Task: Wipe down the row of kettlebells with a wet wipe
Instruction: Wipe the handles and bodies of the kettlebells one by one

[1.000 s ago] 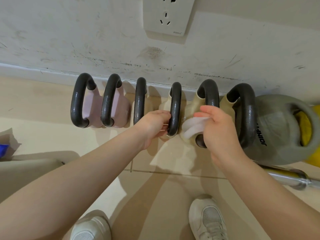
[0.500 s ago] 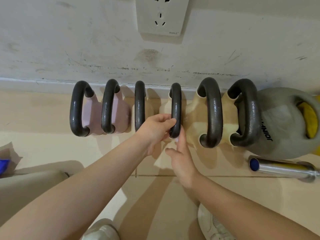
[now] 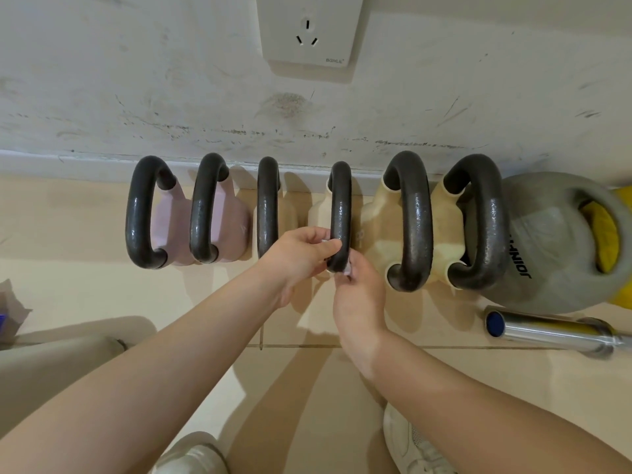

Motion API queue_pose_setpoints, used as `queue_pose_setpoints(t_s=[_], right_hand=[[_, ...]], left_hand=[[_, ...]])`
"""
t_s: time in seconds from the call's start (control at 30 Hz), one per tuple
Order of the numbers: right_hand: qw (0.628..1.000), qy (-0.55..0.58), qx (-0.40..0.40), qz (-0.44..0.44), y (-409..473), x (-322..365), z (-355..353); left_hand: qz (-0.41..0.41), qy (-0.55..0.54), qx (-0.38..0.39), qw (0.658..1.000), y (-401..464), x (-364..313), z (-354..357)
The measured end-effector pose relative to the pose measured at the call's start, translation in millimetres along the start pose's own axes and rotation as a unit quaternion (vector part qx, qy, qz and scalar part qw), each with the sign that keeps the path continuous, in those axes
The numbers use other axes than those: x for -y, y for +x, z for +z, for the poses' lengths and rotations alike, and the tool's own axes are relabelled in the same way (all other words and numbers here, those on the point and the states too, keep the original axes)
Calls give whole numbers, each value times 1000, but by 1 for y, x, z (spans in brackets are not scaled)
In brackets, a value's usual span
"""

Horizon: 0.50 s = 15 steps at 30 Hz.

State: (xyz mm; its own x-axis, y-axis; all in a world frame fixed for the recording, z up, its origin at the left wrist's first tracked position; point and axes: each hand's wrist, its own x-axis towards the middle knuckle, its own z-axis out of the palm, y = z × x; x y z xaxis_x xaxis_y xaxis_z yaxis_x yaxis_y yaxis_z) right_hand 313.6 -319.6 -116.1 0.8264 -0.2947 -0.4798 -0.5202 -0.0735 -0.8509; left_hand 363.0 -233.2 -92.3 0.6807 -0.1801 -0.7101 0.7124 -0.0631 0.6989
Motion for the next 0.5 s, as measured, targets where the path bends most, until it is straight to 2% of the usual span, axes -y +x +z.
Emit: queue_pose_setpoints(t_s=[0.1, 0.17, 0.2, 0.23, 0.3, 0.37, 0.4, 0.47, 0.5], right_hand=[[993, -59, 10, -102, -1, 6, -18], [971, -131, 5, -199, -1, 15, -24], [952, -182, 30, -245, 1, 15, -25], [912, -264, 70, -306, 4, 14, -25], [797, -423, 131, -410, 12, 9, -27], [688, -524, 170, -472, 18, 1, -33], [667, -570, 205, -433, 18, -4, -33], [526, -676, 154, -492, 27, -24, -39], [468, -717, 163, -491, 29, -32, -43]], left_hand=[[-24, -30, -25, 999, 2, 5, 0], [-59, -98, -42, 993, 1, 2, -1], [-68, -130, -40, 988, 0, -1, -3], [-68, -154, -31, 985, -1, -3, -5], [-59, -171, -21, 983, -5, -9, -8], [-50, -150, -22, 987, -9, -12, -10], [-46, -140, -23, 989, -10, -12, -11], [-44, -135, -20, 990, -13, -12, -12], [-40, -133, -19, 990, -14, -12, -12]])
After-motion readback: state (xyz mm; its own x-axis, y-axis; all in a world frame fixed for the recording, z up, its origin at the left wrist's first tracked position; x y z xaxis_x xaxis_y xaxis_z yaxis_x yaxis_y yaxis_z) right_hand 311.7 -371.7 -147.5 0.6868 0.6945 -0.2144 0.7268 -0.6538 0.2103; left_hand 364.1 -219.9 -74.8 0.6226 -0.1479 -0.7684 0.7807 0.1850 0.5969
